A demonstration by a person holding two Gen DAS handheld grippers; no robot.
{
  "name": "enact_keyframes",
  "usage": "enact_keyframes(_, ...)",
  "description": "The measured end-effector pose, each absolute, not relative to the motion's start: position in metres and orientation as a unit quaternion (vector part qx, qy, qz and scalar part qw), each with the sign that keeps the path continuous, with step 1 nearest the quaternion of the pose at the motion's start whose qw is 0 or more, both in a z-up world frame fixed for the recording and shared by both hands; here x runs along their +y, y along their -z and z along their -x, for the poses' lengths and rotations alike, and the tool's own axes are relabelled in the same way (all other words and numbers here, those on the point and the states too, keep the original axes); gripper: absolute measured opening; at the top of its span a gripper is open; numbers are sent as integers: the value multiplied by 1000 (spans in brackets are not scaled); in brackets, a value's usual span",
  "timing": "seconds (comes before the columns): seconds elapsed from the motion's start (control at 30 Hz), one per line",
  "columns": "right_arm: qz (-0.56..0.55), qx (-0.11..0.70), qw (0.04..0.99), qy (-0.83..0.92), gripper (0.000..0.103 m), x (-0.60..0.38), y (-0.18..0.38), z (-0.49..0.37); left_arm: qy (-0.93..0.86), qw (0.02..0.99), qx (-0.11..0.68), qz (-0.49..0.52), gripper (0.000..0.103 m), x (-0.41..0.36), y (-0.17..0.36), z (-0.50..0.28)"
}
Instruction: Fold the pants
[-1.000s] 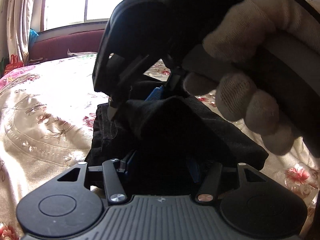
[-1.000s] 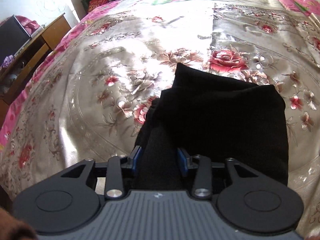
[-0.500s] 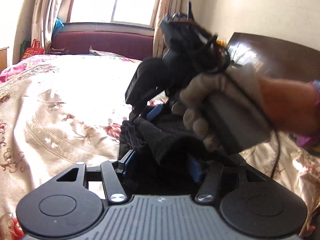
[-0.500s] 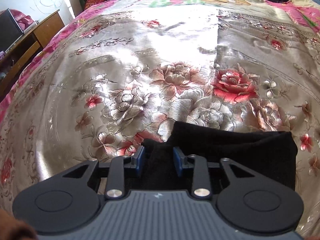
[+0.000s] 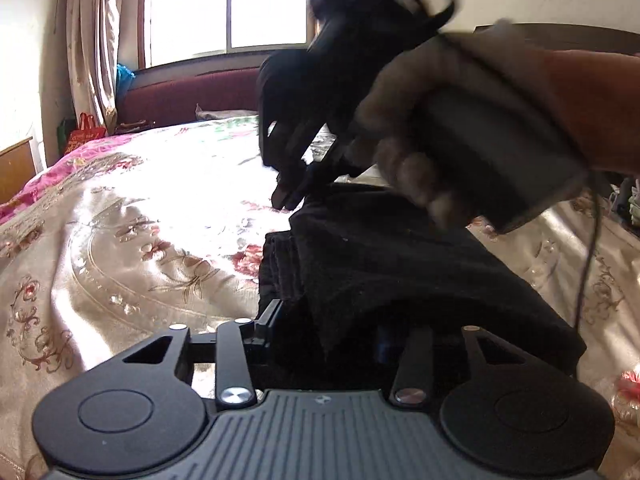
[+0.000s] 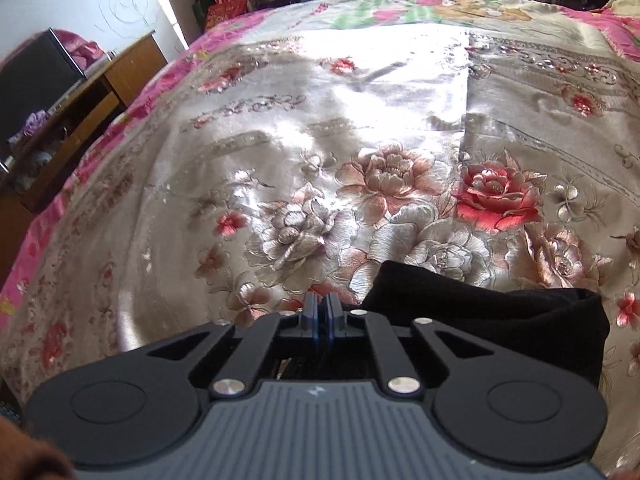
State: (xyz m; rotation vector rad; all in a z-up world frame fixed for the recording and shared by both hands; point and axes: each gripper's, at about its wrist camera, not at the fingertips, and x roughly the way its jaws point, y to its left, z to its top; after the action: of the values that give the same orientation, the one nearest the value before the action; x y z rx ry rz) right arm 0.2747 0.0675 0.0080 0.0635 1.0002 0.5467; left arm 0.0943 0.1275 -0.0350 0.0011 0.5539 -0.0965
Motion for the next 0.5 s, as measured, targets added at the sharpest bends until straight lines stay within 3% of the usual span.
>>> enact_keyframes(0.13,8,446,863,-237,17,32,-20,-247,54,959,272,56,44,146,33,-97)
enact_keyframes(0.27,34,457,859,-230,18,41,7,-258,39,956,284,65,44,147,36,-99)
enact_keyframes(0.37,28,471,852,-225,15,57,43,-272,20,957,287,40,46,141,40,-97)
enact_keyframes(0.5,-50,466,854,-227,15,37,29,-276,10,958,285,31,58,143,42,-92)
